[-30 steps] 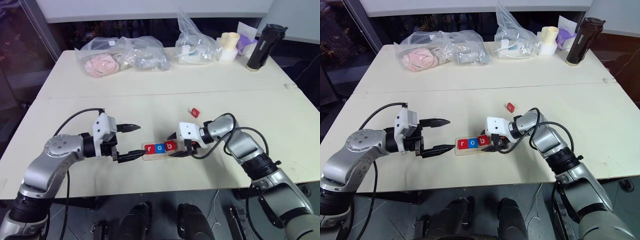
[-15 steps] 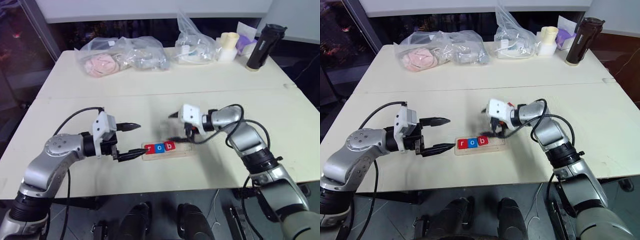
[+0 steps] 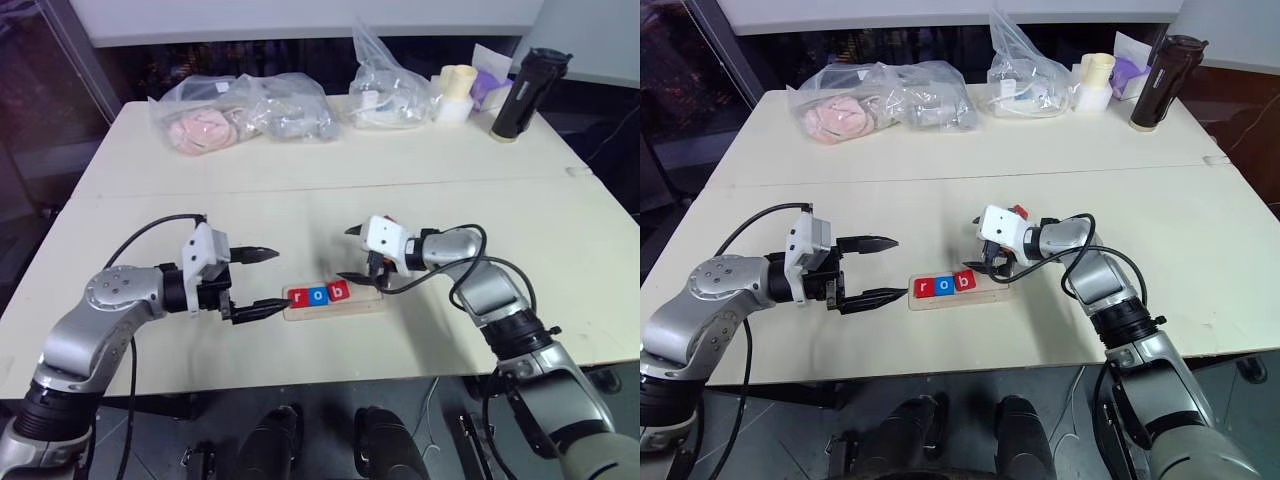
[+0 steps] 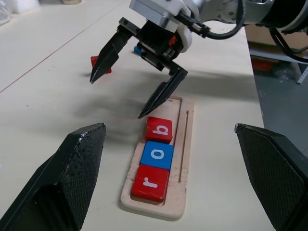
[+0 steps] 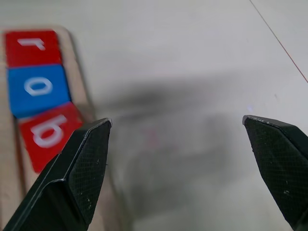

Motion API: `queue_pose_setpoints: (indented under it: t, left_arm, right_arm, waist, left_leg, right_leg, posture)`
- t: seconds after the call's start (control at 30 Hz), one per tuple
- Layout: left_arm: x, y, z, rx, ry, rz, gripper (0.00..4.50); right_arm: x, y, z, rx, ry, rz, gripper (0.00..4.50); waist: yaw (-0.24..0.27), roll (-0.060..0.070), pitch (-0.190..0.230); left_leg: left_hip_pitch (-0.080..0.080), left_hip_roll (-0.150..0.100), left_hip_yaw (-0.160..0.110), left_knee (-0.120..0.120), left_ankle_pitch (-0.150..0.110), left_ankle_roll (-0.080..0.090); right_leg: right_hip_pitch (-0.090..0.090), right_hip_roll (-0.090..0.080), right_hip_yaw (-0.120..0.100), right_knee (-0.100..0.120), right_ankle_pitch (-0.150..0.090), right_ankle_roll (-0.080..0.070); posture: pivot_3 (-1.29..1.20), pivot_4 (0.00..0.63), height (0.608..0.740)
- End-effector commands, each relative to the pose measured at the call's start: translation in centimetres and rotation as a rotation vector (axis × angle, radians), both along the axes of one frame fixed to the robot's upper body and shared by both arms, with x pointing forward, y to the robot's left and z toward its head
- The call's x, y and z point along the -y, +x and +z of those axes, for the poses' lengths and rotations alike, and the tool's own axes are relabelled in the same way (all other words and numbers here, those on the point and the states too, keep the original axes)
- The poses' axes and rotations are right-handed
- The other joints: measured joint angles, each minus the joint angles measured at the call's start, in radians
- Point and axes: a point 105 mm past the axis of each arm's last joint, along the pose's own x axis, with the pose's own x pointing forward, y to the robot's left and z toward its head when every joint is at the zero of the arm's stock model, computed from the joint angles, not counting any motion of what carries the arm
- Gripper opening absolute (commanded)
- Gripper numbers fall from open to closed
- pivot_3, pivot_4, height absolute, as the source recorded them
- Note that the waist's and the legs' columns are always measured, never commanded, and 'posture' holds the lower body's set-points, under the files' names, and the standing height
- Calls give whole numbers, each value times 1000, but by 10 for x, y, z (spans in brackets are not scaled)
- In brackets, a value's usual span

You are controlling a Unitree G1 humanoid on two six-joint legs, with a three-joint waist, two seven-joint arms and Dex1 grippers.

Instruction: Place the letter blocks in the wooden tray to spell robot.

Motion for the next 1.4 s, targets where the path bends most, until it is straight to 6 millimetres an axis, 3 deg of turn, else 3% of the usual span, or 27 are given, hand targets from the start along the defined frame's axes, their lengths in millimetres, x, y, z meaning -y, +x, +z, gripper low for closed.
queue_pose_setpoints:
  t: [0.03,0.33,0.5,0.7,1.0,1.2,1.4]
  left_arm:
    - [-3,1,10,47,-4,7,4500]
    - [-1,1,10,48,-9,3,4500]
    - [0,1,10,48,-11,0,4500]
    - [0,2,10,50,-11,4,4500]
    - [0,2,10,50,-14,6,4500]
    - [1,3,10,50,-16,3,4500]
    - [2,3,10,51,-19,1,4500]
  right_arm:
    - [-7,-6,7,29,7,39,4468]
    - [-4,6,18,57,39,-13,4468]
    - [1,10,14,55,13,-21,4468]
    - [-1,3,4,22,-5,9,4468]
    - [-5,-6,5,10,-8,45,4468]
    - [-5,4,19,60,34,-6,4468]
    - [9,26,41,152,92,-173,4468]
  waist:
    - [1,0,0]
    - [1,0,0]
    - [1,0,0]
    - [0,0,0]
    - [0,0,0]
    - [1,0,0]
    - [1,0,0]
  left_leg:
    - [0,0,0,0,0,0]
    - [0,0,0,0,0,0]
    - [0,0,0,0,0,0]
    - [0,0,0,0,0,0]
    - [0,0,0,0,0,0]
    - [0,0,0,0,0,0]
    - [0,0,0,0,0,0]
  right_leg:
    - [0,0,0,0,0,0]
    - [0,0,0,0,0,0]
    - [0,0,0,0,0,0]
    - [0,0,0,0,0,0]
    - [0,0,0,0,0,0]
    - [0,0,0,0,0,0]
    - [0,0,0,0,0,0]
  posture:
    - [0,150,738]
    - [0,150,738]
    - [0,150,738]
    - [0,150,738]
    - [0,150,738]
    - [0,150,738]
    - [0,150,738]
